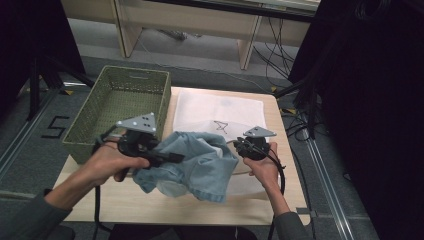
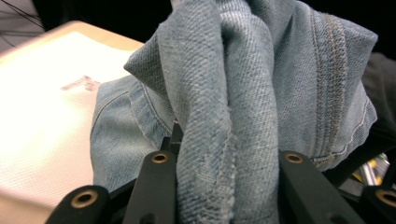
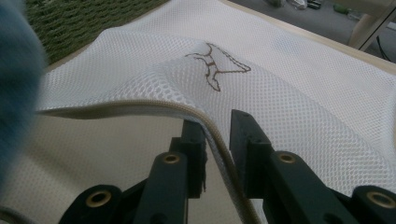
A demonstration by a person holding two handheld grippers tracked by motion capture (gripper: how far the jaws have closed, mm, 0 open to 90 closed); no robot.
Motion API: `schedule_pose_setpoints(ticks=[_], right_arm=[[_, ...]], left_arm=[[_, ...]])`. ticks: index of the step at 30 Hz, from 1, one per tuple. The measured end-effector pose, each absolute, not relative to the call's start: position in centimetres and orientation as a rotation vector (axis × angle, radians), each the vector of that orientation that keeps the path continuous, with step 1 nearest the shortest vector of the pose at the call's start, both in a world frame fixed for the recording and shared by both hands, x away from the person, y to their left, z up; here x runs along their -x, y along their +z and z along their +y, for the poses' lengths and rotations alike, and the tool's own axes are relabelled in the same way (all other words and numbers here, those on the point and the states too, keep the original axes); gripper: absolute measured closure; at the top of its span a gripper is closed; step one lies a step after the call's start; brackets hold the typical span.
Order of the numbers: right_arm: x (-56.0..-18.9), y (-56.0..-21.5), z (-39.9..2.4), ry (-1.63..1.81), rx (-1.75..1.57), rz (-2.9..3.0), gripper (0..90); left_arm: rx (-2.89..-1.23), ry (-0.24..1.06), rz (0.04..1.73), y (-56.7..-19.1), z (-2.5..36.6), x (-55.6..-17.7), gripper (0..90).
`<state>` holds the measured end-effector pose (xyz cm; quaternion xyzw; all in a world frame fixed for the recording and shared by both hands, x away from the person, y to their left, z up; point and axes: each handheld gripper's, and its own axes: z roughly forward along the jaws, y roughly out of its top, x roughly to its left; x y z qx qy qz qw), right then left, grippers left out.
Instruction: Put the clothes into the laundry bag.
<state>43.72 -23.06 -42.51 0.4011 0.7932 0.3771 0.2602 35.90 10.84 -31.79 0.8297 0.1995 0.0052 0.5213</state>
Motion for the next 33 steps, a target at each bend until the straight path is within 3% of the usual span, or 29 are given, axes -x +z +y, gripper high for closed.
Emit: schedule_pose_setpoints(ticks=[3,12,28,33], right_arm=[[-43.7,-42.4,-23.2,1.029,-1.085,2.148,76.9],[-43.4,-41.8,-23.0,1.048,-1.069,2.152,81.5],[-43.1,-40.4,-23.2,1.094,-1.058,2.118,84.3],[-43.1,-40.4,-23.3,1.104,-1.063,2.117,84.8]], left_arm=[[-2.052,-0.035,0.493,-34.7,8.3,-36.9,68.6],[-2.092,-0.080,0.562,-39.0,3.8,-39.1,68.0],[-2.084,-0.098,0.421,-39.2,0.4,-38.5,68.1],[-2.118,-0.063,0.485,-40.4,0.0,-39.3,68.0]])
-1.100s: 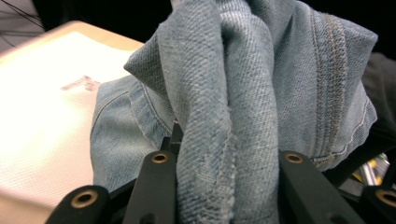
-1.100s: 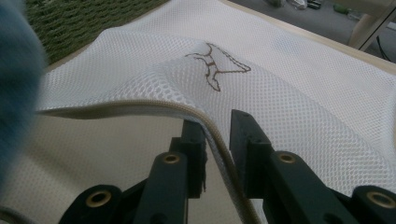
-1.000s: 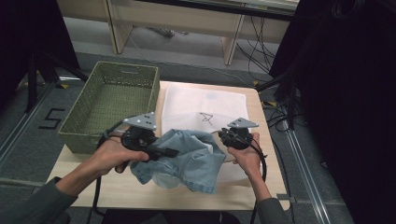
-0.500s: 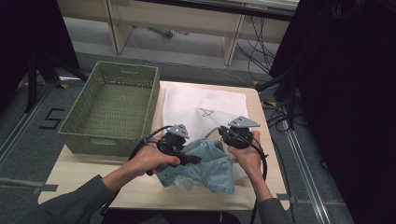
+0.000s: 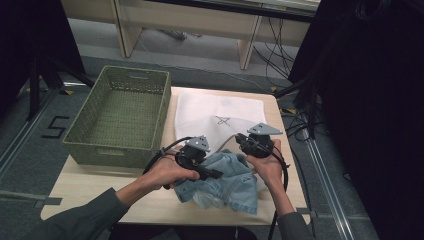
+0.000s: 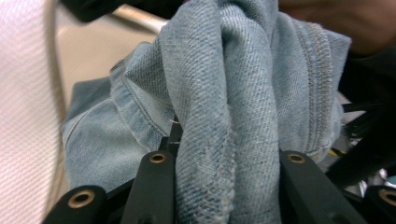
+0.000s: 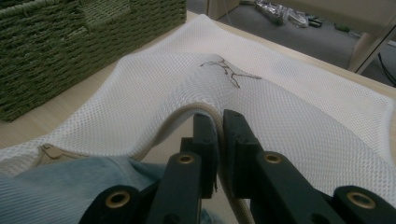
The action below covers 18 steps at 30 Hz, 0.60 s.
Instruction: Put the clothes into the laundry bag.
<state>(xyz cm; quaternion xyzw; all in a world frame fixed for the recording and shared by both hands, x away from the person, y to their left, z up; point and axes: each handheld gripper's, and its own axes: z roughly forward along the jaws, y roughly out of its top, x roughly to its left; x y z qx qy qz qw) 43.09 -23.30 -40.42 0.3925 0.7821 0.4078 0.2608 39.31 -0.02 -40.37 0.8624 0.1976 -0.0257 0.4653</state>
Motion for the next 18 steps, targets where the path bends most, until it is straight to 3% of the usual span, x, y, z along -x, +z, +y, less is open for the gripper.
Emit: schedule_pose_setpoints(ticks=[5,8,9,14,15,18], right_arm=[[-42.7,-39.6,-22.9,1.127,-1.032,2.111,86.5],[-42.6,-39.2,-22.8,1.134,-1.015,2.106,86.5],[-42.4,-39.0,-22.6,1.136,-0.994,2.098,86.4],[-42.5,-39.4,-22.5,1.136,-1.009,2.098,85.8],[-42.5,-39.5,-22.7,1.130,-1.018,2.105,85.2],[-42.5,-39.5,-22.8,1.129,-1.023,2.113,84.3]], left_arm=[[-2.215,0.008,0.620,-45.9,-1.2,-41.1,66.0],[-2.201,-0.013,0.659,-46.6,-1.4,-41.2,64.1],[-2.191,0.001,0.662,-46.4,-1.5,-41.0,58.3],[-2.185,0.045,0.626,-45.1,-1.1,-40.4,49.5],[-2.178,0.011,0.625,-44.6,-0.8,-40.3,37.4],[-2.141,-0.041,0.624,-43.5,-0.2,-40.2,26.8]])
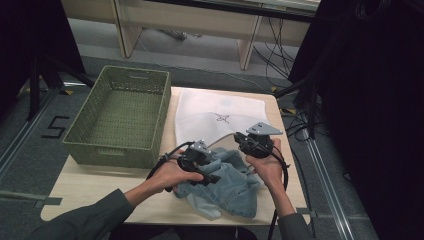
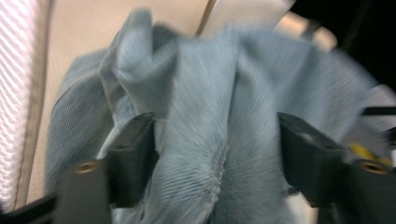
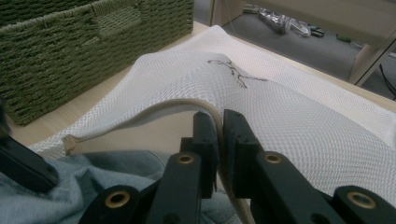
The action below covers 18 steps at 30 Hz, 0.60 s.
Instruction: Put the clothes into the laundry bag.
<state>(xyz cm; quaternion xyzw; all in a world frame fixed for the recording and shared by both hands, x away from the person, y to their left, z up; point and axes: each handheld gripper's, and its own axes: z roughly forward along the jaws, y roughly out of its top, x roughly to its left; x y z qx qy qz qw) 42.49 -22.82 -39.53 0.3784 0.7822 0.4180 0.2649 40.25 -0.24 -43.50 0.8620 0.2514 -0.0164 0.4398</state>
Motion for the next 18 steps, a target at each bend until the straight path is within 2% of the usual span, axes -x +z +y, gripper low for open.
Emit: schedule_pose_setpoints(ticks=[2,7,9,11,13,18], right_arm=[[-42.5,-39.5,-22.9,1.131,-1.026,2.114,84.0],[-42.5,-39.6,-22.8,1.128,-1.023,2.119,83.9],[-42.4,-39.5,-22.7,1.130,-1.020,2.118,83.7],[-42.4,-39.5,-22.5,1.135,-1.024,2.109,83.5],[-42.4,-39.5,-22.4,1.143,-1.017,2.101,83.3],[-42.2,-39.6,-22.2,1.150,-1.039,2.102,83.2]], left_arm=[[-2.103,-0.050,0.607,-42.1,0.6,-40.3,24.2],[-2.044,0.138,0.629,-39.5,2.3,-42.0,23.6],[-2.041,0.242,0.666,-39.8,2.5,-43.8,29.4],[-2.043,0.255,0.678,-40.3,2.4,-44.4,34.9],[-2.074,0.271,0.682,-41.6,1.8,-45.6,35.6],[-2.113,0.307,0.633,-43.1,0.3,-46.2,45.8]])
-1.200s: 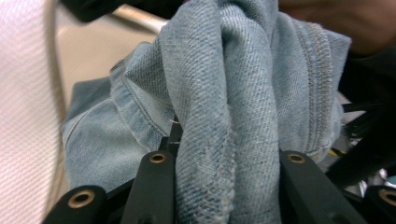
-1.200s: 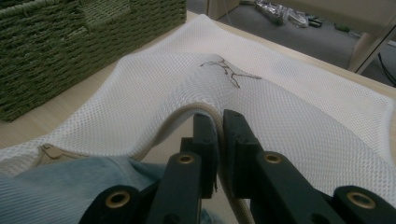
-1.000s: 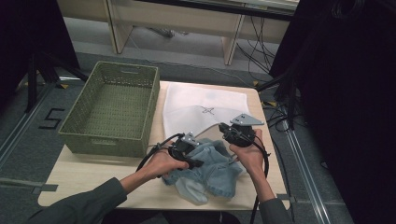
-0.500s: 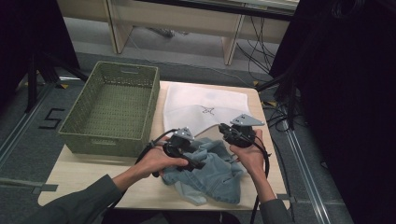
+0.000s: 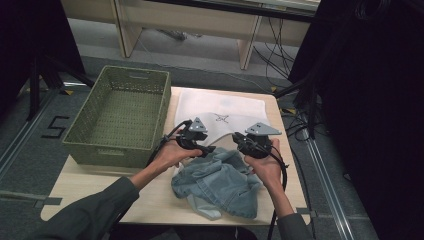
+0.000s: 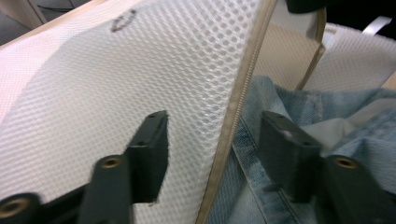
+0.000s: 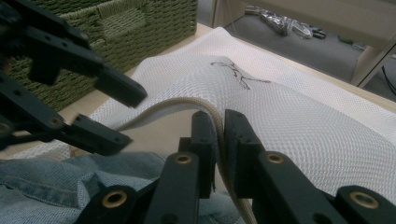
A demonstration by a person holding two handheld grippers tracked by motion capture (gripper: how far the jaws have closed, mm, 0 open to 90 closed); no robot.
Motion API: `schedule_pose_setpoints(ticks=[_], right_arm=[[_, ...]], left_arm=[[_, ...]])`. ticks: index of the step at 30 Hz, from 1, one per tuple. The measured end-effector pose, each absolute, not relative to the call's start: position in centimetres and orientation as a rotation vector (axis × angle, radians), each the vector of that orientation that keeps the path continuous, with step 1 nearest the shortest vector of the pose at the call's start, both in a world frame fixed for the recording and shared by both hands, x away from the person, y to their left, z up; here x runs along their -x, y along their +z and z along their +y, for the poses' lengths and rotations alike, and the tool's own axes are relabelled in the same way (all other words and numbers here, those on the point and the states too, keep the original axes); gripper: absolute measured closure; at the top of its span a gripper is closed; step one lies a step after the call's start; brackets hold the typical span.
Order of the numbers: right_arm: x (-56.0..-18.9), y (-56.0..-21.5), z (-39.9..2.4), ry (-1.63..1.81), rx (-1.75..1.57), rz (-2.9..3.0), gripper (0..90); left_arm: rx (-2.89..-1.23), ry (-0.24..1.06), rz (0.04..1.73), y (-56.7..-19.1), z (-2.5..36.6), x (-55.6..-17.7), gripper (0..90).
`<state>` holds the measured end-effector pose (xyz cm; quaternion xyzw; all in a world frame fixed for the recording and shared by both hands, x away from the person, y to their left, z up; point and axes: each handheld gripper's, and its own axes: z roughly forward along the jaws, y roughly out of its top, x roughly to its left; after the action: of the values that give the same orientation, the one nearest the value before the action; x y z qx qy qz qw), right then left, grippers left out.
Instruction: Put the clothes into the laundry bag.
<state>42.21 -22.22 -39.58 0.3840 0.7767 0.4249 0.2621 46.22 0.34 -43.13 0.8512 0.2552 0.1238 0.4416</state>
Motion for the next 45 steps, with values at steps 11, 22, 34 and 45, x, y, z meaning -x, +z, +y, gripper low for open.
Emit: schedule_pose_setpoints(ticks=[11,22,34,45], right_arm=[[-41.5,-39.4,-22.0,1.147,-0.978,2.142,76.0],[-37.1,-39.1,-17.3,1.249,-0.715,2.420,43.2],[-36.2,-45.7,-13.0,0.983,-0.663,2.746,31.3],[-35.9,-45.4,-12.3,0.833,-0.586,2.588,76.2]], left_arm=[[-2.129,0.440,0.577,-42.1,1.5,-46.4,85.2],[-2.132,0.407,0.577,-40.8,3.2,-46.4,84.8],[-2.153,0.369,0.560,-40.9,3.5,-46.7,83.9],[-2.146,0.342,0.558,-40.8,3.5,-46.3,84.7]])
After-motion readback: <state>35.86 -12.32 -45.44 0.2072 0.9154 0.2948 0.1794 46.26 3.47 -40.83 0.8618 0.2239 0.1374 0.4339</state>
